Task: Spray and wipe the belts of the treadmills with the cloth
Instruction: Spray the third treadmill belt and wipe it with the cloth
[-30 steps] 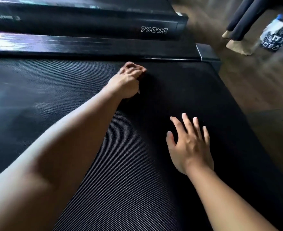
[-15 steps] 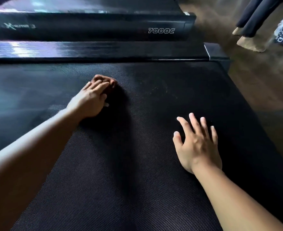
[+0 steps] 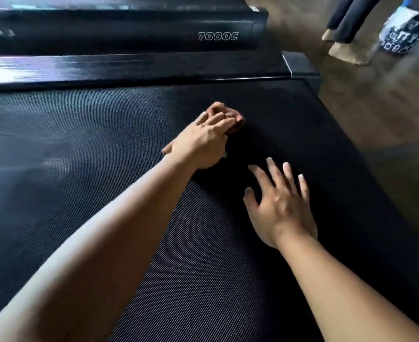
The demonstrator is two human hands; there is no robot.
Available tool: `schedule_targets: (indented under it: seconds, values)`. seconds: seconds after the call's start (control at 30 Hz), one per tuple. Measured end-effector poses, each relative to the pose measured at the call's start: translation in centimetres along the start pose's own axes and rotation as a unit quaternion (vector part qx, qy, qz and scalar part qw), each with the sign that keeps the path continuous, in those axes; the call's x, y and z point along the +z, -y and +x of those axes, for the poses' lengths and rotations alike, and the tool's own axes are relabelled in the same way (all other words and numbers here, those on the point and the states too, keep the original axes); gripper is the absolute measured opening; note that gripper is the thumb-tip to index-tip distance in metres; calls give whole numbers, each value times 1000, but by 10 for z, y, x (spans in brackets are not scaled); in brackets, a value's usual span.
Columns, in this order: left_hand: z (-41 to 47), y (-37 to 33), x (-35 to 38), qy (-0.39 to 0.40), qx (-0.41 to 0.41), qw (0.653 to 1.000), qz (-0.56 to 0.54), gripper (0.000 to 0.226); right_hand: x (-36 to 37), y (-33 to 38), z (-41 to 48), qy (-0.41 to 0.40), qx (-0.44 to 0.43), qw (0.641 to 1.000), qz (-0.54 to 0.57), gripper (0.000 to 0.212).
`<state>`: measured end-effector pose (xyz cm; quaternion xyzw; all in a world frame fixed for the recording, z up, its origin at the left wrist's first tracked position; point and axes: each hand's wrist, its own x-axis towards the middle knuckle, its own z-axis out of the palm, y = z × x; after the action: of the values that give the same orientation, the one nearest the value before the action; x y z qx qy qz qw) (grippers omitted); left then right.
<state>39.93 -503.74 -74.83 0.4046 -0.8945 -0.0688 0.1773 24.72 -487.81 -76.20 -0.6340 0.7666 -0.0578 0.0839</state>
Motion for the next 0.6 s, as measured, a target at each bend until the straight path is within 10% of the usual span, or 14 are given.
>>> schedule_targets:
  seconds: [0.6]
  values:
    - [-53,37,-27,23,-176,983,42,54,3,0,0,-21,0,1000,-5,56]
